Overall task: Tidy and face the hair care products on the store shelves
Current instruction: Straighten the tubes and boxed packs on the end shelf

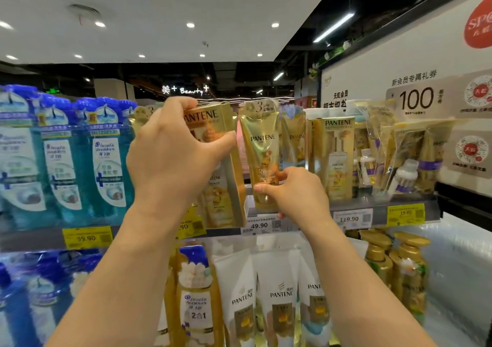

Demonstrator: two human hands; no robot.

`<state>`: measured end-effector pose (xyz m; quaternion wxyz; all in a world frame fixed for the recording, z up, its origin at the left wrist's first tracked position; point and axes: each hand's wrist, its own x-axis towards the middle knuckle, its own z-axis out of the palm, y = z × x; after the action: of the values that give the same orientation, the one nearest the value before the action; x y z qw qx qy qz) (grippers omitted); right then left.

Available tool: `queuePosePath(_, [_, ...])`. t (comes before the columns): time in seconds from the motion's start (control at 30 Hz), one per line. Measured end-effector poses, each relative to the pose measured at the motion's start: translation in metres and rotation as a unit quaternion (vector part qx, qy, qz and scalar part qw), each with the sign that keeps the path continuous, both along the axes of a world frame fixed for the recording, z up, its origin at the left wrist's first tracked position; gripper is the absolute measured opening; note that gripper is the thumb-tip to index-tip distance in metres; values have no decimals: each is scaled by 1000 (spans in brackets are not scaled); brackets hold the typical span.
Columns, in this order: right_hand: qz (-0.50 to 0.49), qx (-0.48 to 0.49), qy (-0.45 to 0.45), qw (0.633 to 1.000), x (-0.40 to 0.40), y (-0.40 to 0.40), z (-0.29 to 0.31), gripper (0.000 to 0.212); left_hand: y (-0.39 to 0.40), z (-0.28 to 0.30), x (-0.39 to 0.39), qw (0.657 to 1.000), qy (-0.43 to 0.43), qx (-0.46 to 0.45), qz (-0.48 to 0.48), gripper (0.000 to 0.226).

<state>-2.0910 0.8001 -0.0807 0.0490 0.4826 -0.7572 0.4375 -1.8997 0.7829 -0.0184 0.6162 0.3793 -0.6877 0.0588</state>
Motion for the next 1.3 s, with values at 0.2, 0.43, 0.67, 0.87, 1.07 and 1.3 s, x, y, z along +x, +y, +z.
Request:
queuePosePath(0.2, [-9,19,25,999,5,-4,0,54,7,-18,2,999,-14,35,-7,69])
queuePosePath(0.43, [-8,-75,12,997,4,15,-4,55,22,-38,-11,997,-38,50,-48,70])
queuePosePath(0.67, [222,-208,-138,942,-10,94,-13,23,42,-41,-49,992,-37,27,-115,71])
queuePosePath(0.87, [150,-153,-16,977,-45,129,-13,48,64,-40,-95,987,-31,9,-160,75])
queuePosePath(1.07, [89,-201,-39,975,-78,145,-9,53,77,-42,-135,978,-30,-12,-206,85])
queuePosePath(1.3, [112,-303,-132,937,-130,157,11,60,44,-44,-154,966,1,31,-258,52])
